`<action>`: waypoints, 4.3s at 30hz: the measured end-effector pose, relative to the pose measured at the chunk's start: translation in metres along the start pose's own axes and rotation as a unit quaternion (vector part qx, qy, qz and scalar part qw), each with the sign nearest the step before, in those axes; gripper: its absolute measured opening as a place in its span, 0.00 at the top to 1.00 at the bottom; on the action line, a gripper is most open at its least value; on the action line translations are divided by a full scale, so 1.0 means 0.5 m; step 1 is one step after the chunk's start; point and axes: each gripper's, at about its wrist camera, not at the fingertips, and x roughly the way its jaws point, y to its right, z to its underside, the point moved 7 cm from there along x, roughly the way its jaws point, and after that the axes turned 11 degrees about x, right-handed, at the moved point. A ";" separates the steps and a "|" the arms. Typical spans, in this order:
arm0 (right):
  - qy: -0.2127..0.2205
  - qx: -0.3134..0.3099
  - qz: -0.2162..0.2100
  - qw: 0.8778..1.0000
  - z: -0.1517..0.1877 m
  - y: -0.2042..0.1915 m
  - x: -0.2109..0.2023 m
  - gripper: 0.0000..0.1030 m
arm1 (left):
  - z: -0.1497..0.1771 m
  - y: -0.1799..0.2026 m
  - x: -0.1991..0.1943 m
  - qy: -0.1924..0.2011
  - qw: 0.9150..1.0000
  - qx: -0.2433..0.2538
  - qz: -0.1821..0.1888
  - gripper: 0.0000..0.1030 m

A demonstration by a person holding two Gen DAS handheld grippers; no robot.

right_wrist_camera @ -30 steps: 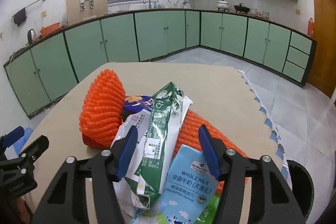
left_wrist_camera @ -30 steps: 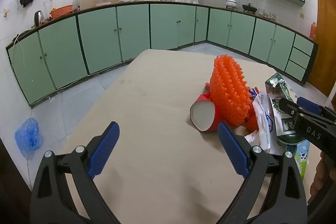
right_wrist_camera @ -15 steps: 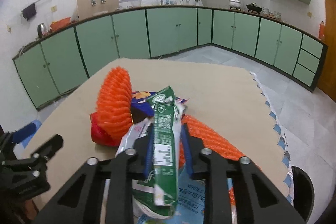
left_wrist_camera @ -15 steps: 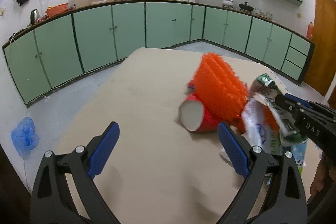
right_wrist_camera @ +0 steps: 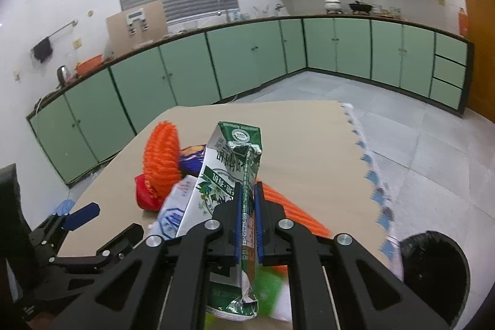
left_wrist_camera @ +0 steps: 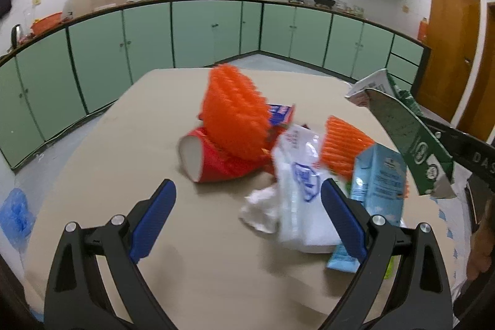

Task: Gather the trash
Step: 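Grasp the green milk carton with the right gripper and lift it, then grasp the blue whole milk carton with the left gripper and lift it, then carry both cartons over the bin and open both grippers to drop them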

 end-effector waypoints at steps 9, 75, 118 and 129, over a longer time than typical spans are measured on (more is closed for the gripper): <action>0.000 0.012 0.032 0.999 0.022 0.070 -0.031 0.93 | 0.014 0.061 0.032 -0.022 0.999 0.002 0.029 0.55; 0.009 0.046 0.085 0.995 0.057 0.213 -0.127 0.93 | 0.043 0.239 0.026 -0.023 0.998 0.046 0.035 0.56; 0.058 0.156 0.233 0.958 0.086 0.592 -0.325 0.93 | -0.049 0.754 0.017 0.022 0.958 0.150 0.242 0.61; 0.037 0.178 0.256 0.949 0.092 0.646 -0.292 0.93 | -0.038 0.826 0.081 -0.016 0.948 0.168 0.270 0.59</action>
